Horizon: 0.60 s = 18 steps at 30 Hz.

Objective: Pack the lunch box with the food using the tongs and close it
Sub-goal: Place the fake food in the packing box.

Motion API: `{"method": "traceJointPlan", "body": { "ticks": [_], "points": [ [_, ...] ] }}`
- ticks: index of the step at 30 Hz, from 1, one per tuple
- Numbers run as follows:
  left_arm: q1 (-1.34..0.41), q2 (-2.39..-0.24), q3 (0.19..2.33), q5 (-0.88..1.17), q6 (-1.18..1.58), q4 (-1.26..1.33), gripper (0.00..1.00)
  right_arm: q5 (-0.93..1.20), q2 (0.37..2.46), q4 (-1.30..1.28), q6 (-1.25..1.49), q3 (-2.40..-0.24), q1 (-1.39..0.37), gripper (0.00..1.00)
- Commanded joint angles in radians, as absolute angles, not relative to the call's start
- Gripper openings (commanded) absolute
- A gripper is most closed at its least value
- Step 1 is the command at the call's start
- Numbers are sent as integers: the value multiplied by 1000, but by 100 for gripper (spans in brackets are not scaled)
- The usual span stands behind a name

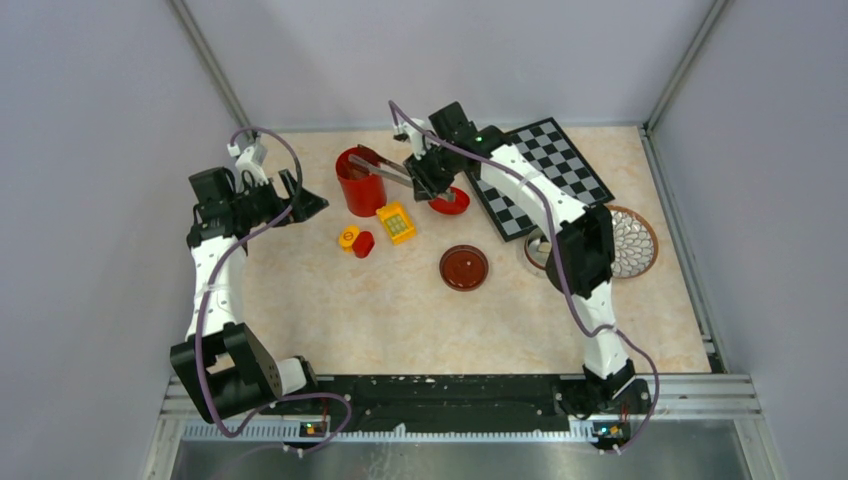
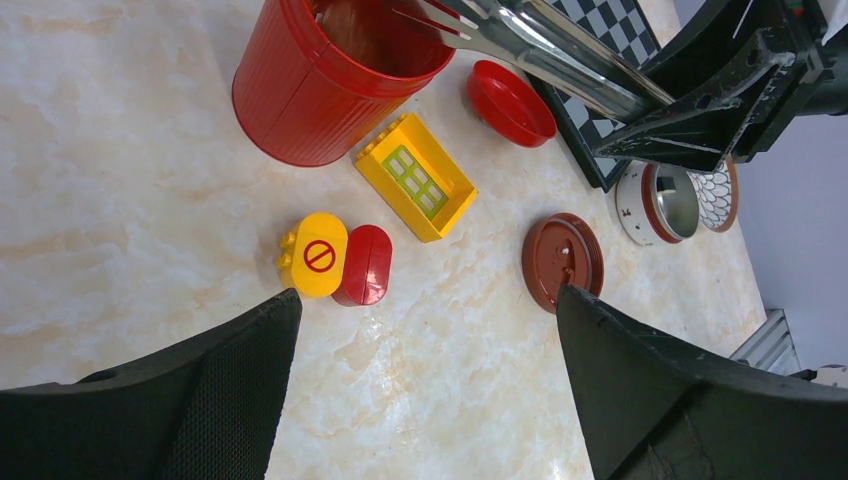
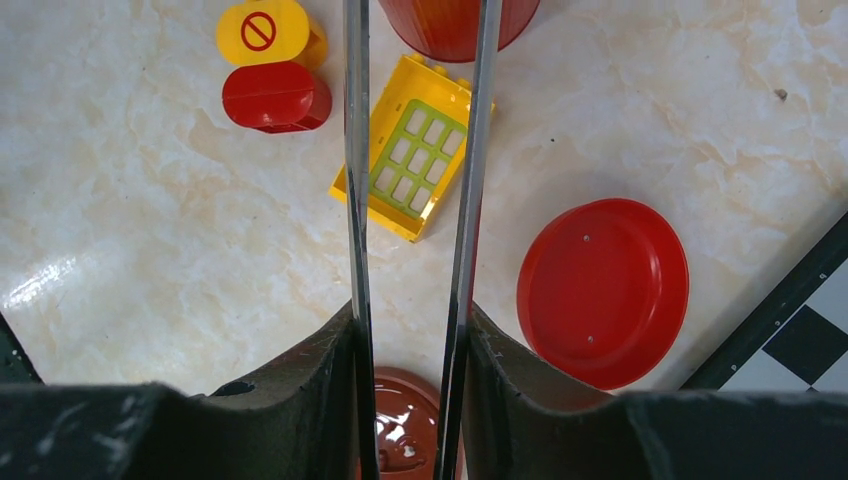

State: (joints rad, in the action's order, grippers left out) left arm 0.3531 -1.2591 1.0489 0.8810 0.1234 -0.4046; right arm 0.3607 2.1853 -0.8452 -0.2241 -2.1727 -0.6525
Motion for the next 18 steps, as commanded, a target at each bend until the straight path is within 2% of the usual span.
{"method": "traceJointPlan", "body": {
  "ticks": [1, 12, 18],
  "points": [
    [359, -1226, 1040, 888, 113, -387, 99, 365, 2091, -811, -227, -2182, -663, 37],
    [359, -1224, 1040, 887, 109, -387, 99, 362, 2018, -833, -231, -2204, -650, 36],
    [359, -1227, 1040, 887, 106, -387, 99, 403, 1903, -857, -225, -2146, -570, 36]
  ]
}}
